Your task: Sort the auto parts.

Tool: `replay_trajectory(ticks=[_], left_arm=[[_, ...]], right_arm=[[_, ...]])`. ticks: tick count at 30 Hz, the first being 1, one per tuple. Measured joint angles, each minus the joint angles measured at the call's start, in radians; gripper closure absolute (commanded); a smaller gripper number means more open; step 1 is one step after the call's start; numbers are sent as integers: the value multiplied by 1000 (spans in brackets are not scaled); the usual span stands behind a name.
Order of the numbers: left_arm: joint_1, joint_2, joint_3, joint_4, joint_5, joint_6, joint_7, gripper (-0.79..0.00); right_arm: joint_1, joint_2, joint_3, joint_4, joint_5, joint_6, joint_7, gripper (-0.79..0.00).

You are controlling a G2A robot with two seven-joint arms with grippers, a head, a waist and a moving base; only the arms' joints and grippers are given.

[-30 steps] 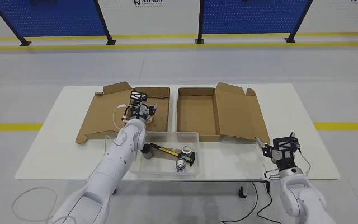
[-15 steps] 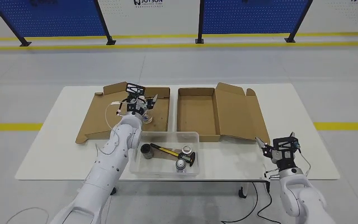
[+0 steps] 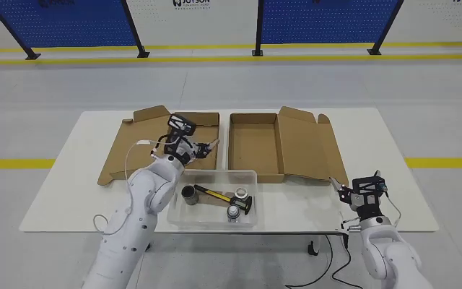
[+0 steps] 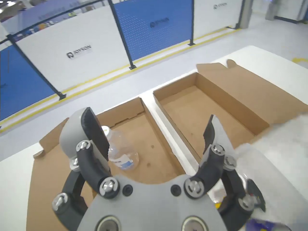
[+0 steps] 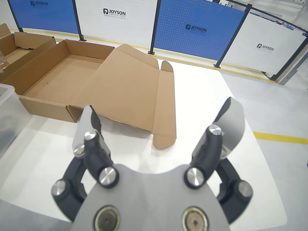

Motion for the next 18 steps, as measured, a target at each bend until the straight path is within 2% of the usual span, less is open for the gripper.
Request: replay_trajectory(ticks=[5, 9, 12, 18], left_arm=[[42, 10, -1, -69, -110, -153, -153, -785], [61, 17, 15, -84, -195, -251, -299, -785], [65, 21, 32, -84, -214, -282, -376, -785], [58, 25, 69, -51, -239, -291, -451, -785]], right_arm=[[0, 0, 0, 0, 0, 0, 0, -785], [0, 0, 0, 0, 0, 0, 0, -785], [0, 0, 0, 0, 0, 0, 0, -785], [0, 0, 0, 0, 0, 0, 0, -785]])
